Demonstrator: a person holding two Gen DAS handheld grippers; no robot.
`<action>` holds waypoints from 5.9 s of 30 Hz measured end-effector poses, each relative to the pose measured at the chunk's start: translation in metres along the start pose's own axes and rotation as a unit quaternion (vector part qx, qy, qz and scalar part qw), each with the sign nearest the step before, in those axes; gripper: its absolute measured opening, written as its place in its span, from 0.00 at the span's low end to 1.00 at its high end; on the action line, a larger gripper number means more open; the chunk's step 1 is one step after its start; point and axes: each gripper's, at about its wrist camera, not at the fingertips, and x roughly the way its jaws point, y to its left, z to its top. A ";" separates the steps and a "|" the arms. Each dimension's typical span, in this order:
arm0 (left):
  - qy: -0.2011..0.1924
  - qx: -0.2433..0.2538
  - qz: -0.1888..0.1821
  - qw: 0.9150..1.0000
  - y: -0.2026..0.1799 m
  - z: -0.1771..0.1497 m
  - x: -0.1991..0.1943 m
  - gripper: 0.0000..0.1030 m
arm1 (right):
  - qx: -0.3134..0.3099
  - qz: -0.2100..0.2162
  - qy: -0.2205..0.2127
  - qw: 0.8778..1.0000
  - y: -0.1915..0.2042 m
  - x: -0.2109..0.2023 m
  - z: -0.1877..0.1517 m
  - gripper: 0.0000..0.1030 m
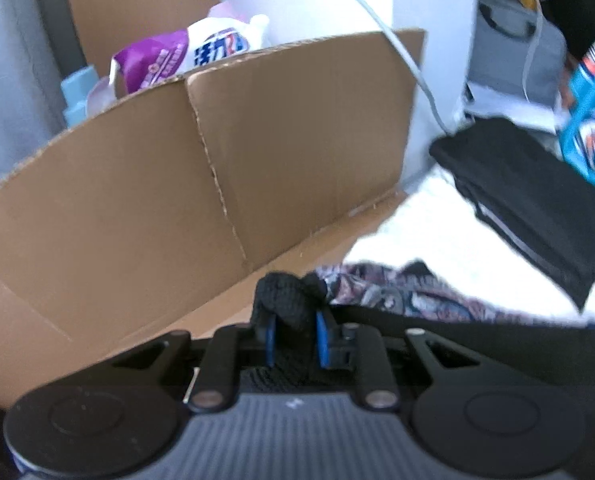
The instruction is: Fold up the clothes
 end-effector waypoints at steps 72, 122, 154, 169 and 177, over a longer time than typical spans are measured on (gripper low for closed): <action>0.066 0.023 -0.043 0.997 -0.031 -0.052 0.008 0.25 | 0.027 0.021 0.037 0.999 0.011 0.014 -0.005 0.40; 0.074 0.157 -0.103 0.979 -0.167 -0.009 0.024 0.23 | 0.076 0.003 0.027 0.997 -0.009 0.012 0.001 0.41; 0.049 -0.048 -0.054 0.996 -0.101 -0.204 -0.186 0.23 | 0.022 0.067 0.007 0.997 0.028 -0.099 -0.048 0.41; 0.046 -0.128 -0.077 0.988 -0.114 -0.268 -0.179 0.23 | -0.022 0.094 0.143 0.985 0.062 -0.176 -0.114 0.42; 0.033 -0.154 -0.057 0.986 -0.123 -0.282 -0.197 0.22 | -0.083 0.071 0.159 0.981 0.099 -0.205 -0.151 0.42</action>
